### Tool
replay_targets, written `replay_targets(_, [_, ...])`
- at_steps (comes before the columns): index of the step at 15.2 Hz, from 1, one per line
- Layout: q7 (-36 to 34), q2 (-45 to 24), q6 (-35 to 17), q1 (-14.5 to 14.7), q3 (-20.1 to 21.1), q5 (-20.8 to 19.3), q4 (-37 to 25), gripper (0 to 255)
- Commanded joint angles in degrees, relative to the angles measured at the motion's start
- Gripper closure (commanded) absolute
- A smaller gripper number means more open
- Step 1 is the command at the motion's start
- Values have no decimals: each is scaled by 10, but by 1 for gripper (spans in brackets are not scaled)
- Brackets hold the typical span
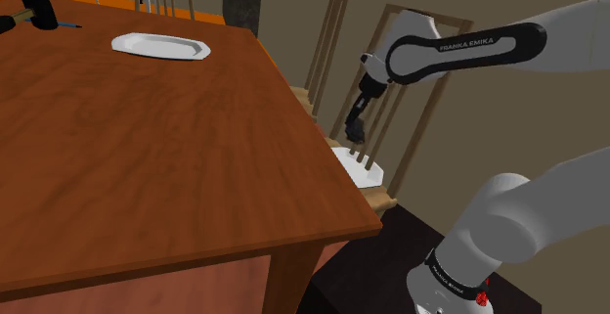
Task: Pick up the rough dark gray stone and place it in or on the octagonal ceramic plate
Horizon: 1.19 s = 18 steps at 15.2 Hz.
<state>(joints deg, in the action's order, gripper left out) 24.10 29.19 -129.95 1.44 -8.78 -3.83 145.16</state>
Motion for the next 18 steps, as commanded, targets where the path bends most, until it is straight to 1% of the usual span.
replay_targets(1, [6,27,1,-6,-4,-5,25,255])
replay_targets(10, [8,-4,-79,-6,-11,-6,74,255])
replay_targets(18, [12,-46,-156,-4,-18,-5,110,255])
